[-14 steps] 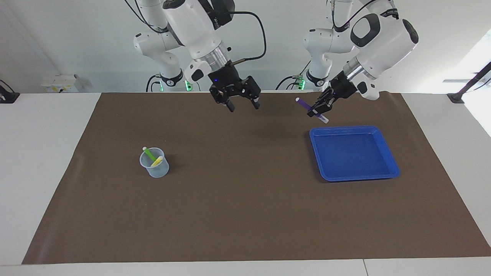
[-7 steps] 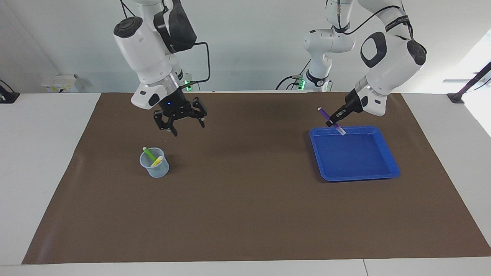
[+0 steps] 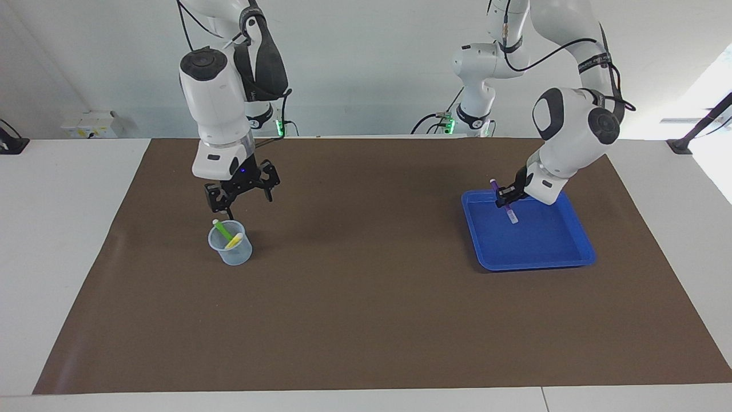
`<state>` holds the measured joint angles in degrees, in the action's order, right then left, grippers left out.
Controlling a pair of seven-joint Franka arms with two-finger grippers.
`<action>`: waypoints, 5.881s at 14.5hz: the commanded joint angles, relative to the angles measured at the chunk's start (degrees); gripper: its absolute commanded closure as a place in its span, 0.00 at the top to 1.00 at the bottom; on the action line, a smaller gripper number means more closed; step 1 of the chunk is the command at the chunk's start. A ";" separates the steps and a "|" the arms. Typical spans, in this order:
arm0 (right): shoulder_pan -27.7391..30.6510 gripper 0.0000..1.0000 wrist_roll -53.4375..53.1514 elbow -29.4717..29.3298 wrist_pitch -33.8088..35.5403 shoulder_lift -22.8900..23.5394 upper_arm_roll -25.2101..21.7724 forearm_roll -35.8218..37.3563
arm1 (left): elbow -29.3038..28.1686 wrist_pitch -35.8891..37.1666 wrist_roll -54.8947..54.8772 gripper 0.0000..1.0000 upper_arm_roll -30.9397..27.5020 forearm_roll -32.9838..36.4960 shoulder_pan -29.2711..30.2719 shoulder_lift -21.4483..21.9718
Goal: Right arm passes pens to left for tray arrangement
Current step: 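Lower the purple pen into the tray and open the left gripper, then carry the yellow pen from the cup toward the left gripper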
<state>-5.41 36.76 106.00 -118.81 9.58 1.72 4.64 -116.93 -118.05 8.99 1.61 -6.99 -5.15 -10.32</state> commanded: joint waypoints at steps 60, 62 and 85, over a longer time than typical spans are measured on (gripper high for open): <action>1.45 0.00 -1.16 9.41 -7.85 -2.55 1.01 -1.13 | 18.14 22.16 27.31 1.00 0.50 -13.75 -0.65 6.27; 1.63 0.00 -0.99 4.24 -2.60 -3.07 0.92 -1.13 | 18.14 22.16 27.40 1.00 0.50 -13.75 -0.74 6.27; -22.70 0.00 -113.18 -3.26 -34.08 -5.36 7.16 -25.65 | 19.46 19.79 64.35 1.00 2.43 -21.56 -1.09 9.70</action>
<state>-26.91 -70.91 100.97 -147.90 4.68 9.12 -19.70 -97.34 -97.04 64.12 3.41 -27.06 -5.77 -2.46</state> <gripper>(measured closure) 0.819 0.000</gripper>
